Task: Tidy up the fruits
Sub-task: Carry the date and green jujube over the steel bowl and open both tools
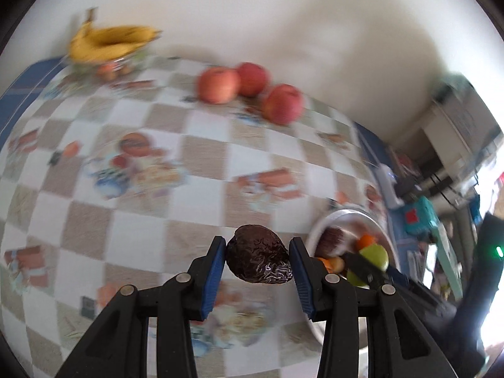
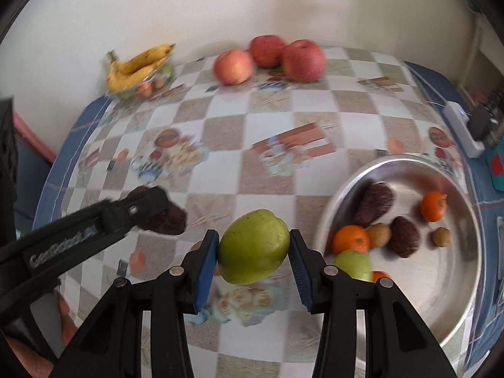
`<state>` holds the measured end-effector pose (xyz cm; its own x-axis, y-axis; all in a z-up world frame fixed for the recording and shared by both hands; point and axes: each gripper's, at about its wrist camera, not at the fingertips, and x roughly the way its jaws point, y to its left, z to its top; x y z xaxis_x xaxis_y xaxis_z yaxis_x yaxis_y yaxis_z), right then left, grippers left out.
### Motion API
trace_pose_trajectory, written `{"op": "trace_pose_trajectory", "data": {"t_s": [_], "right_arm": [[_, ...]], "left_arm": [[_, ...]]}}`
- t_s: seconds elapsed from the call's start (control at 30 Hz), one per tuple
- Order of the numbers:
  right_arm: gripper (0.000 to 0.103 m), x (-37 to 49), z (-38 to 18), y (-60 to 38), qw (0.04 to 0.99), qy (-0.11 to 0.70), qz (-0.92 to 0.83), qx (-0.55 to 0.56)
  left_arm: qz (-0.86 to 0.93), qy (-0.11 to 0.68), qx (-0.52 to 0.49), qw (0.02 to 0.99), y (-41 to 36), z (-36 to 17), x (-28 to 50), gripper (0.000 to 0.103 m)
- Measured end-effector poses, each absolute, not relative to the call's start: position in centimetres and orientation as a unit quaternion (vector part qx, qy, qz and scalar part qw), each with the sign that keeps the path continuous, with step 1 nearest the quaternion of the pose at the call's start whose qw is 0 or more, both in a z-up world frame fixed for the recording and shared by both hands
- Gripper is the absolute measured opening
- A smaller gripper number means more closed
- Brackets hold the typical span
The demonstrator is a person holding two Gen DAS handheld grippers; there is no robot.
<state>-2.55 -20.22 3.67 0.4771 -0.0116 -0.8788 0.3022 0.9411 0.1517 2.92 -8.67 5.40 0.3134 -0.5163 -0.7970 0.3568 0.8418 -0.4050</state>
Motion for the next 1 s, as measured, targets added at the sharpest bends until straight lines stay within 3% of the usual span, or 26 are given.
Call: {"op": "trace_pose_trajectory", "data": {"t_s": [0.33, 0.9, 1.0], "right_arm": [[0.047, -7.3, 4.3, -30.5, 0.816, 0.474, -0.225, 0.240], [0.047, -9.4, 3.6, -33.5, 0.801, 0.467, -0.260, 0.269], [0.047, -9.3, 3.3, -33.5, 0.797, 0.473, -0.261, 0.270]], "left_arm": [[-0.363, 0.508, -0.018, 0.781, -15.9, 5.2, -1.2, 0.044], [-0.374, 0.517, -0.016, 0.770, -17.9, 3.6, -0.8, 0.047], [-0.352, 0.519, -0.003, 0.779, -17.2, 3.5, -0.6, 0.060]]}}
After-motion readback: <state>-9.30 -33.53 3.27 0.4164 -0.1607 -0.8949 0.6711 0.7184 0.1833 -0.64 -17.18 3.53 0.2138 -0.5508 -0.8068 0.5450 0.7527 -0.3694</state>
